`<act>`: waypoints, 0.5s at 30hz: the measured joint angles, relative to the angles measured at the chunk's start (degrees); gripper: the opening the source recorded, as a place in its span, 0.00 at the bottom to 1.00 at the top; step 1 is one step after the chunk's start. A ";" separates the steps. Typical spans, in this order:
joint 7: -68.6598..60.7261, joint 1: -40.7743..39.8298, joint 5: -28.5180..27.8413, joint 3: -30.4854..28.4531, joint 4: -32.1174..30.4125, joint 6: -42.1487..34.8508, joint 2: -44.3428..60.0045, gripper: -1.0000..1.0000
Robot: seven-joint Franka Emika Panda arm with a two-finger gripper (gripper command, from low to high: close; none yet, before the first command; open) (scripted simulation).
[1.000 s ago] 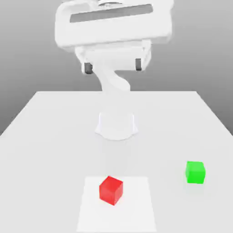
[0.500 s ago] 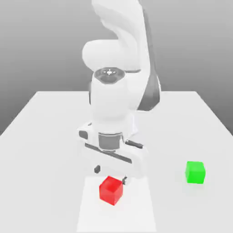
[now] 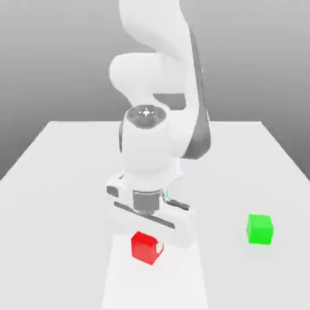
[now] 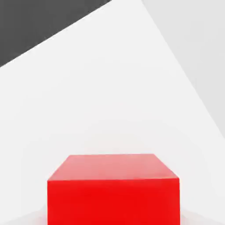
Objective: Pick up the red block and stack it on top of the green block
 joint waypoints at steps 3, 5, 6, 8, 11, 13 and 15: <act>1.14 3.34 1.57 3.01 -0.23 -2.49 -2.77 0.00; 2.49 6.60 2.59 4.67 -0.20 -3.47 -3.79 0.00; 3.25 8.50 3.04 5.59 -0.18 -3.91 -4.25 0.00; 4.92 12.27 3.76 7.26 -0.13 -4.75 -5.12 0.00; 7.67 17.05 4.51 9.71 -0.05 -5.99 -6.37 0.00; 9.63 19.87 4.84 11.52 -0.01 -6.81 -7.18 0.00; 11.65 22.31 5.07 13.54 0.04 -7.61 -7.95 0.00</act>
